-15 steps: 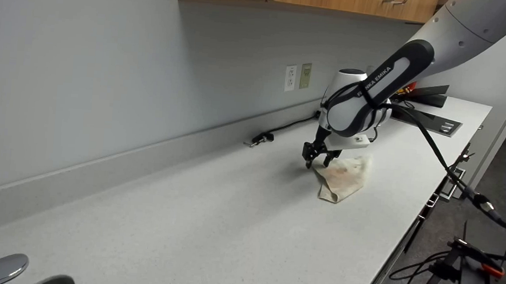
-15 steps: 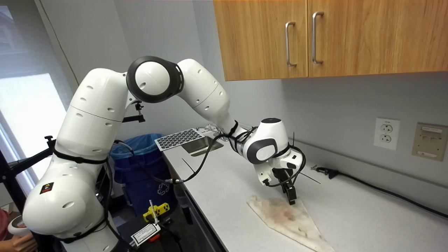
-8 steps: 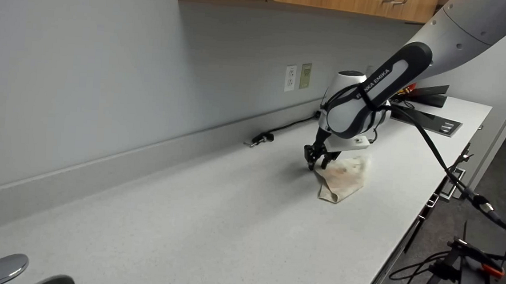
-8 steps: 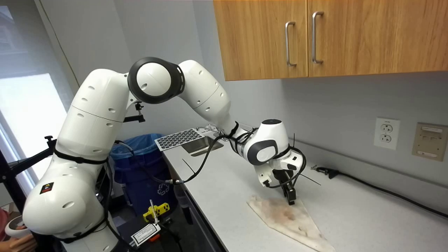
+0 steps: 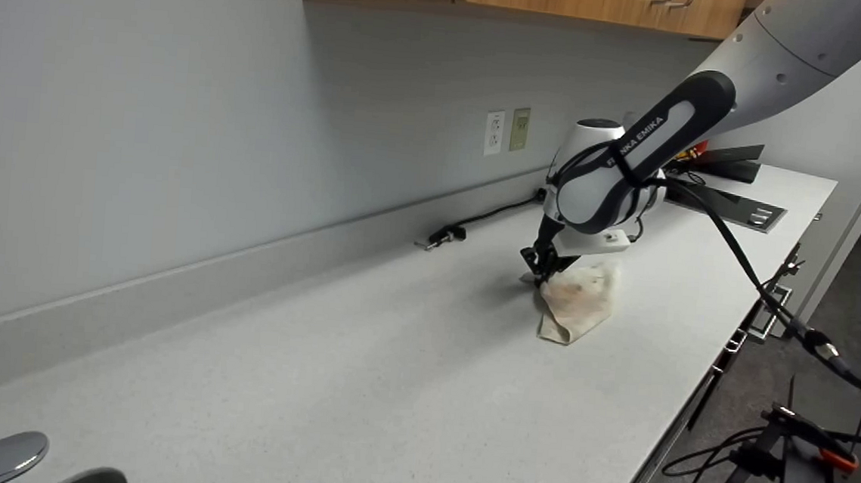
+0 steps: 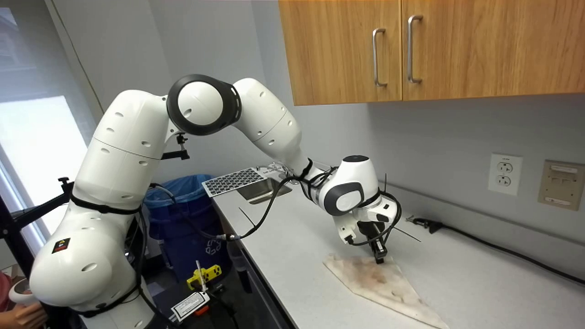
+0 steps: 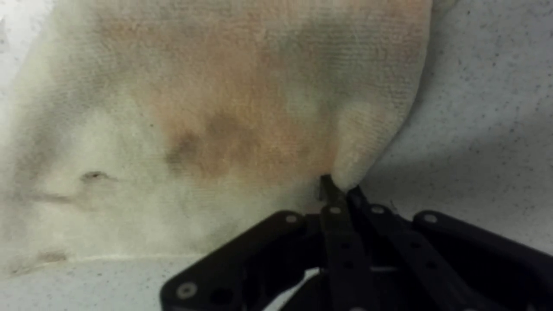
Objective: Spread the towel out on the counter
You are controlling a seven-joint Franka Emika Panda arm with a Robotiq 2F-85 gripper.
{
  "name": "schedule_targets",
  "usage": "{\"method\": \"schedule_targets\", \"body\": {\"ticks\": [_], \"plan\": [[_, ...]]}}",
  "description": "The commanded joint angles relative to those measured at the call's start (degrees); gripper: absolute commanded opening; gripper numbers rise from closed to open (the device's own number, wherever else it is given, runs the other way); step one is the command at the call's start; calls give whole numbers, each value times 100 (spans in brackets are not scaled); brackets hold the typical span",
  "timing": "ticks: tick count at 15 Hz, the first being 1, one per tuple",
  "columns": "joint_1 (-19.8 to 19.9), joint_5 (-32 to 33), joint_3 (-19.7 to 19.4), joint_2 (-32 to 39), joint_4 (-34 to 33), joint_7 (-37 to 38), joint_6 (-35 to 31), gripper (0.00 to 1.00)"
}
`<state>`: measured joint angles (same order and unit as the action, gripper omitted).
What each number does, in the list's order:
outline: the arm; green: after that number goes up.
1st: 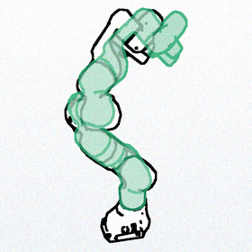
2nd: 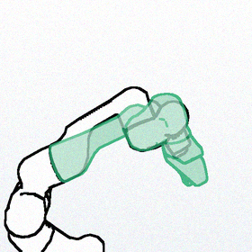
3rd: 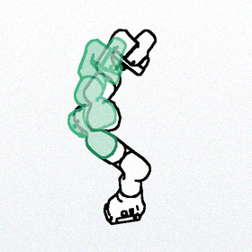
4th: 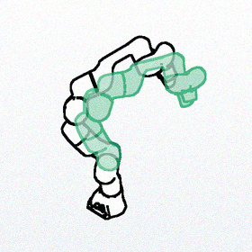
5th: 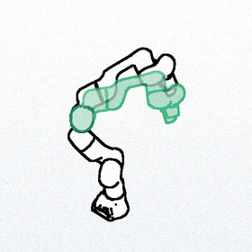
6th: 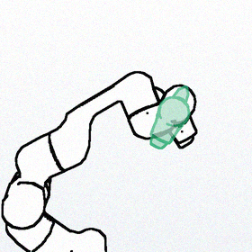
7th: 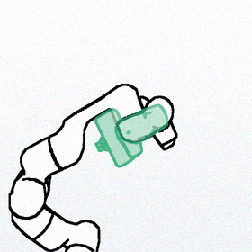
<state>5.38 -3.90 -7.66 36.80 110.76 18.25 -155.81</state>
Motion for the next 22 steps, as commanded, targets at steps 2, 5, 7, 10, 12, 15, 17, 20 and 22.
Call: {"method": "schedule_targets", "body": {"ticks": [2,5,7,10,12,15,17,20,22], "plan": [[-109,2,-80,66,-92,-138,-17,1],[-95,-2,-6,-50,-14,-285,-20,1],[-98,10,66,-220,95,-477,-100,1],[-50,-43,351,-602,274,-923,-259,1],[179,-278,815,-841,345,-1443,-283,1],[490,-714,1443,-1118,387,-2214,-206,1],[573,-906,1581,-1194,406,-2533,-94,1],[563,-897,1467,-1235,551,-2711,-29,1],[556,-810,1369,-1229,654,-2744,30,31]]}}
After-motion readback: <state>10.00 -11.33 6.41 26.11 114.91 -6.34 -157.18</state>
